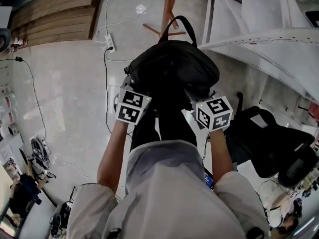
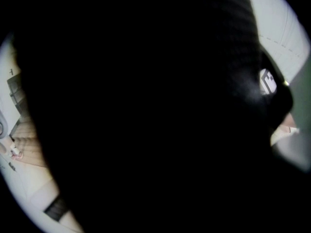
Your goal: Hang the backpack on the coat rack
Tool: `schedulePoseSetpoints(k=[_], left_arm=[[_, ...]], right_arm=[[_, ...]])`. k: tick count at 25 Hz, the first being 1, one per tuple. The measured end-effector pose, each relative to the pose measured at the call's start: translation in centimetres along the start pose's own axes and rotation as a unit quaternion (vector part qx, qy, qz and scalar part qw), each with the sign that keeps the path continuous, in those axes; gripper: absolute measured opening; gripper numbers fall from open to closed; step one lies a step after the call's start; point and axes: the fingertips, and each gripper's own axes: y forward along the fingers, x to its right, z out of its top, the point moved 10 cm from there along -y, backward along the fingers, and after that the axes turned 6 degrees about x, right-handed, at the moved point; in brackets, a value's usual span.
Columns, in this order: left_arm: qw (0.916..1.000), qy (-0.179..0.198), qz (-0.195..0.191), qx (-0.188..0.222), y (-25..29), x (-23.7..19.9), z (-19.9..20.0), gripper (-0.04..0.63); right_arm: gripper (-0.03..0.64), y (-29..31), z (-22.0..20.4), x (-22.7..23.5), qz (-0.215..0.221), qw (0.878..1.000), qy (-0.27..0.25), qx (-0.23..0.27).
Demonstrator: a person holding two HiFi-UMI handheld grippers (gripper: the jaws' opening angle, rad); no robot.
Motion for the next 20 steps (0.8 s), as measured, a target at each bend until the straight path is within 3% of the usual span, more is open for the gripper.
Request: schedulePoseSetpoints(k=[20], left_arm=[[0.9995,-0.008,-0.005,-0.031,3.6,-1.3,-1.6,0.11]], right_arm=[[0.127,3.1,-1.5,2.7,0.004,1.0,0.019,-0.024]])
